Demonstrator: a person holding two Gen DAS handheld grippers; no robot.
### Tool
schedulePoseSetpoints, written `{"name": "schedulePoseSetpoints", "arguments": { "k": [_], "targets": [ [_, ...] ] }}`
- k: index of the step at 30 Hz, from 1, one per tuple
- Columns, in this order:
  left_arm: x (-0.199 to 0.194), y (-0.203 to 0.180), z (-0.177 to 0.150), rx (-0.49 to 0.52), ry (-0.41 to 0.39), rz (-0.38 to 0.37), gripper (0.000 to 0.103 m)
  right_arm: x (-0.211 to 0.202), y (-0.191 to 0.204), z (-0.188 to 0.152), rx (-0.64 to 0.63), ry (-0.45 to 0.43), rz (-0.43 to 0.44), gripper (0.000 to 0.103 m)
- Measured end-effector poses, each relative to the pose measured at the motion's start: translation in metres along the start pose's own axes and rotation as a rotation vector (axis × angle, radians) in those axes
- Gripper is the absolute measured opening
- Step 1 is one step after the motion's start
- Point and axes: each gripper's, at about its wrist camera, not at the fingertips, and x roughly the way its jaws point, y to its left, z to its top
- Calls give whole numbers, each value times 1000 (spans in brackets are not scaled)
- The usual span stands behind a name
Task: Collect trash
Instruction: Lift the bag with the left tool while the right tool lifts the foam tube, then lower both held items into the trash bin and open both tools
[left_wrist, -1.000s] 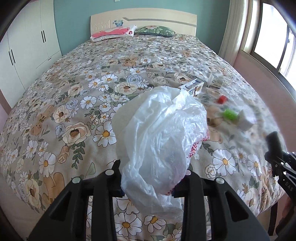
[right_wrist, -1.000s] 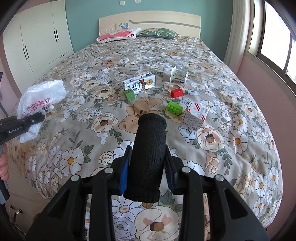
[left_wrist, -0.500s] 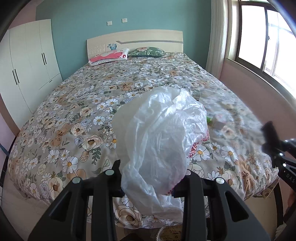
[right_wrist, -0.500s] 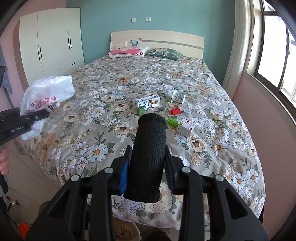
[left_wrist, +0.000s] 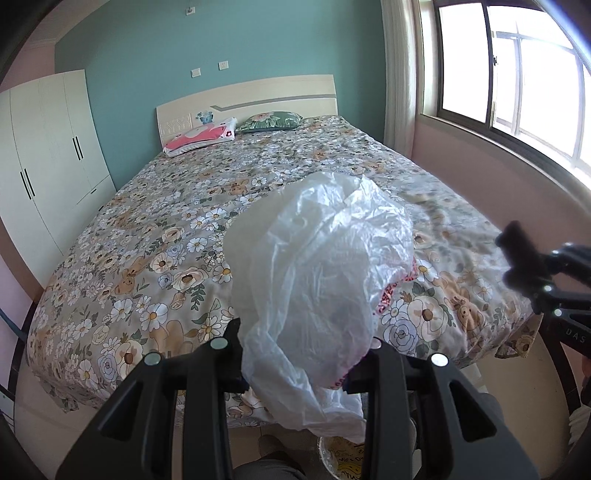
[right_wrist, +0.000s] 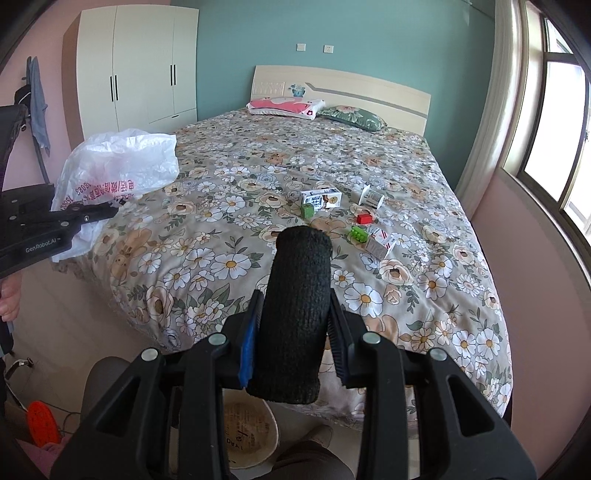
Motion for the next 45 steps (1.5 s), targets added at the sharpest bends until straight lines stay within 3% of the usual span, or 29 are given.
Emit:
{"name": "schedulePoseSetpoints", "arguments": {
  "k": [9,18,29,45],
  "targets": [
    [-5,-18,-52,45,43,-68,35,-8,20,-47,-45,48,23,35],
    [16,-29,-103,74,143,-106,35,11,29,-96,-39,138,44,35],
    [58,-50,-166,134,308,-150,35,56,38,-149,-34,283,87,35],
    [138,-72,-242,117,545,-219,35,152,59,-239,13,556,189,35]
  ]
}}
